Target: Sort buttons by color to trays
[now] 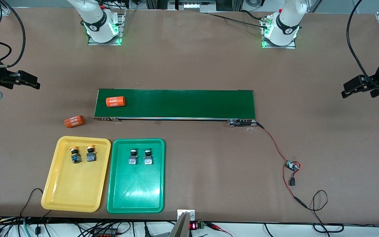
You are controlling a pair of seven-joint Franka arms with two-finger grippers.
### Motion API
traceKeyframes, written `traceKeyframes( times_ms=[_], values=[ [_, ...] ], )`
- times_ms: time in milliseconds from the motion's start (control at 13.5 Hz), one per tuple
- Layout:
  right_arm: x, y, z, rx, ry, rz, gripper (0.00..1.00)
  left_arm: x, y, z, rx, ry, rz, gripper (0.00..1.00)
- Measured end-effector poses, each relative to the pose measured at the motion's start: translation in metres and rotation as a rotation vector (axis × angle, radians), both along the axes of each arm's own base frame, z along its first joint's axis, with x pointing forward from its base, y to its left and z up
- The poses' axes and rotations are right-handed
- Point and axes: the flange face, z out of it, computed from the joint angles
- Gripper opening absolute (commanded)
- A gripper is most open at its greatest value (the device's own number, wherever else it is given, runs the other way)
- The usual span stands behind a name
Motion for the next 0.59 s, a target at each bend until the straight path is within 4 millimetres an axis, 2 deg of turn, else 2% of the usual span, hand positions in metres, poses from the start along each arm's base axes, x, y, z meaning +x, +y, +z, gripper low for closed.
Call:
traceKeyframes(
  times_ms=[591],
  values=[
    [0.0000,-0.0001,0.0000,0.000,0.000,0.000,1.00,0.0001,-0.0018,0.0000,0.000,0.000,-0.004,1.00]
  ],
)
